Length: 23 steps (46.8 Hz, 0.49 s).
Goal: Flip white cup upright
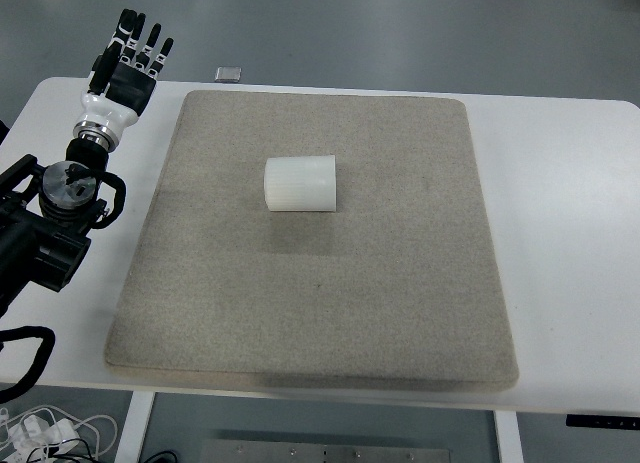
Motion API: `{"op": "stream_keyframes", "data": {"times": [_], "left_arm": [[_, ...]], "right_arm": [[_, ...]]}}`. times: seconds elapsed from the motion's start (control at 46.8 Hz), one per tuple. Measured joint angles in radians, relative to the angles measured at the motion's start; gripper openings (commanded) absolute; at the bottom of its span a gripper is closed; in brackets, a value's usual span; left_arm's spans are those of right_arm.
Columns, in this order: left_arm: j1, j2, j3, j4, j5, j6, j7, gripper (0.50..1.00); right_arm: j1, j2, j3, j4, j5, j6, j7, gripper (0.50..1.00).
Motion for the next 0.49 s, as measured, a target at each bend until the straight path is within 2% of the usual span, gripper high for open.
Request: {"op": "stream_keyframes", "data": {"times": [0.491], "left_arm": [[-0.049, 0.018, 0.002, 0.030, -0.004, 0.008, 0.001, 0.994]], "right_arm": [[0.000, 0.000, 0.000, 0.000, 0.000, 0.000, 0.000, 0.952]]}}
